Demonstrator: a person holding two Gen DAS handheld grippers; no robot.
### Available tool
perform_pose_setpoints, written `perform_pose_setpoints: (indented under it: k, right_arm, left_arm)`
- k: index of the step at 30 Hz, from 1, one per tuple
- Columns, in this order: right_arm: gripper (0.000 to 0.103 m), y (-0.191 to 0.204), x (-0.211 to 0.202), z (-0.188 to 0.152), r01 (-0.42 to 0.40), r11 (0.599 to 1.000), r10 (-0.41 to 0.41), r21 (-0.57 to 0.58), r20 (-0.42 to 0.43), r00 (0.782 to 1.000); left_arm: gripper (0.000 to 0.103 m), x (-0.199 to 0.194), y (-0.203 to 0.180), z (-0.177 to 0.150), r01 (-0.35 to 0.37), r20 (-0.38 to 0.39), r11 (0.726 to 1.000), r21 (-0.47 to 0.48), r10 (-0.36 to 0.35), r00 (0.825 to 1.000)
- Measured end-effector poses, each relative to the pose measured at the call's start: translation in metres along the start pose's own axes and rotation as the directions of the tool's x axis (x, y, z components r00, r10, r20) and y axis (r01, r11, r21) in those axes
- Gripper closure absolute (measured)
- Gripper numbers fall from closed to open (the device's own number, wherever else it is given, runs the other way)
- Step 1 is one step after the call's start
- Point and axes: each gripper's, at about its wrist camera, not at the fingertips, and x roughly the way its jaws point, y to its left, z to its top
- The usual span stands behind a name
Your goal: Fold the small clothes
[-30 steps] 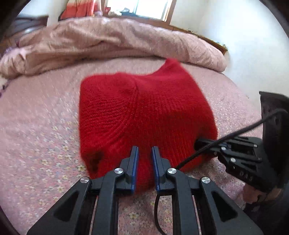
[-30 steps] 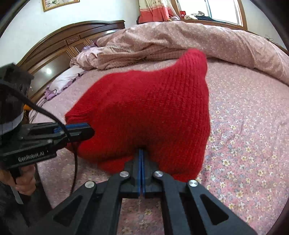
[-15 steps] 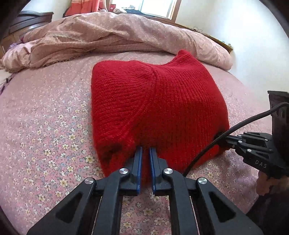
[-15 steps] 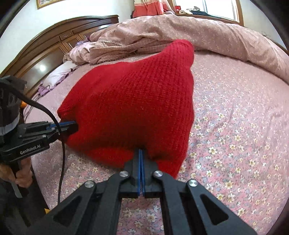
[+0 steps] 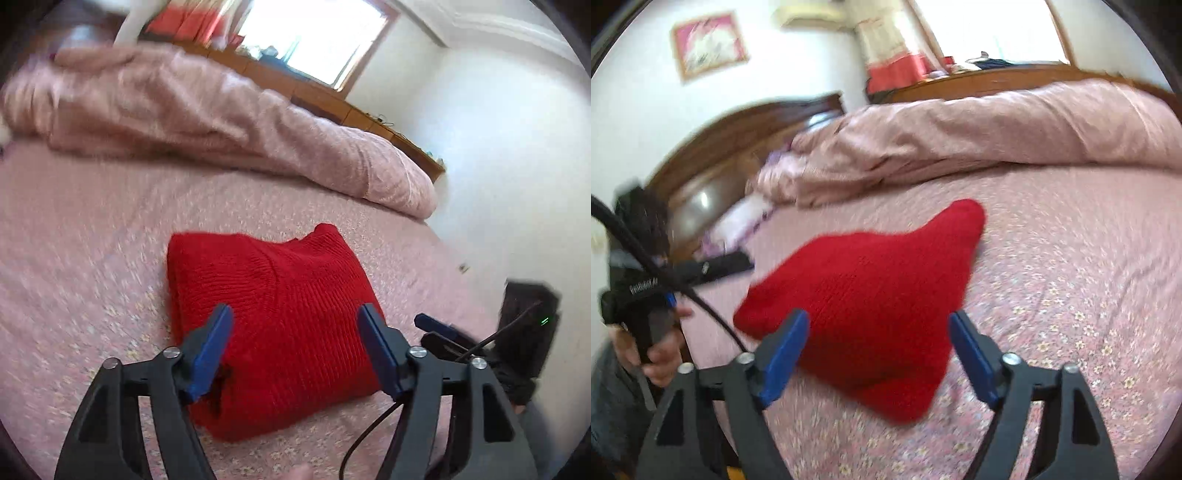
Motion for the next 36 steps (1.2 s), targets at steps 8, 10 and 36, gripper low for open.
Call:
perform_pose_setpoints:
  k: [8,10,36]
  right_arm:
    - [0.006,-0.041,0.057,-0.001,-0.076,0.986,0.094,0.146,-0.118,0.989]
    - [0.006,-0.04,0.073,-0.006,-0.109,0.978,0.138,0.178,-0.16,0.977]
    - [0.0,-0.047,0.082,-0.028,-0.171,0.948,0.221,0.267,-0.172,0.96]
  left_arm:
    - [0.038,0.042,0.045,-0.005,0.02,-0.086,0.992,-0.122,-0.031,0.996]
    - [0.038,0.043,0.044,-0.012,0.001,-0.079,0.996,-0.086,-0.008,0.997]
    - [0.007,0.068,0.095,-0.034,-0.02,-0.136,0.988,-0.153,-0.001,0.991]
